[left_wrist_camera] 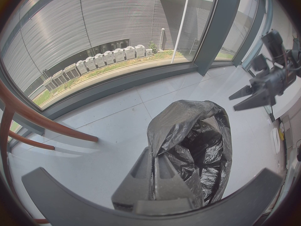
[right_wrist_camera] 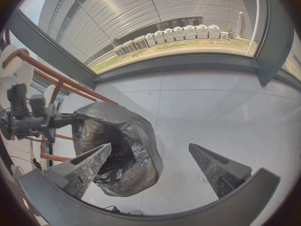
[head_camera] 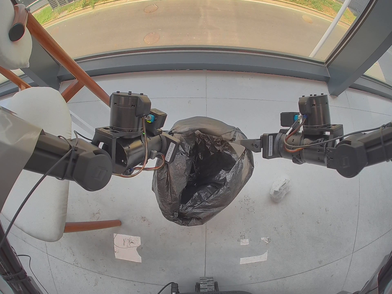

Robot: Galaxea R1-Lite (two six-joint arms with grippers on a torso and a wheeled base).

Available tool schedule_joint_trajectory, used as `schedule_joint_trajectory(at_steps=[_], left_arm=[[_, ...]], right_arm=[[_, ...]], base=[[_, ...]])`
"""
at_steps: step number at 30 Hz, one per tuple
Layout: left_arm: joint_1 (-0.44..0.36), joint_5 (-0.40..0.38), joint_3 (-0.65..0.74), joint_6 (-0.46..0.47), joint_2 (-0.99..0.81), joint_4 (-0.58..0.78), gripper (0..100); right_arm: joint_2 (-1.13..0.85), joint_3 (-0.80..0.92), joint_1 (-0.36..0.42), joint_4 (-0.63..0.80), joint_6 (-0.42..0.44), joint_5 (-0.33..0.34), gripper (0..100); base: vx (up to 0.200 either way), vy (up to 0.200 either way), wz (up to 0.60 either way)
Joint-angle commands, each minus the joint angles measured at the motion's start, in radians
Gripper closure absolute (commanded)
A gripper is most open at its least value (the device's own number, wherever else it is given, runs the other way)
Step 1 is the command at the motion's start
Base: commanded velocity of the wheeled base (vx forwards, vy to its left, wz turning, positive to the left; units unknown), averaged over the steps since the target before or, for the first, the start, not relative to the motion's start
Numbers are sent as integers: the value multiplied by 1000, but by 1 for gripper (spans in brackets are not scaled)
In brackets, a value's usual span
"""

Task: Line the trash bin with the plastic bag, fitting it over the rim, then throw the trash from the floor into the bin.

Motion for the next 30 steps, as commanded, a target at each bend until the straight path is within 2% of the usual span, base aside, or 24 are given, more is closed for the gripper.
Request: schedule_joint_trajectory(at_steps=[1, 6, 14, 30], left_arm=[[32, 1, -18, 0, -4, 7, 100], [39, -1, -30, 0, 7, 5, 100], [65, -3, -56, 0, 39, 4, 100], [111, -9, -125, 0, 99, 2, 100]], right_arm=[[-183, 81, -26, -3, 6, 4, 0], [-309, 189, -54, -4, 11, -2, 0], [-421, 232, -97, -4, 11, 1, 0], [-473, 298, -123, -4, 9, 4, 0]], base=[[0, 0, 0], [0, 0, 0], [0, 0, 0], [0, 0, 0]])
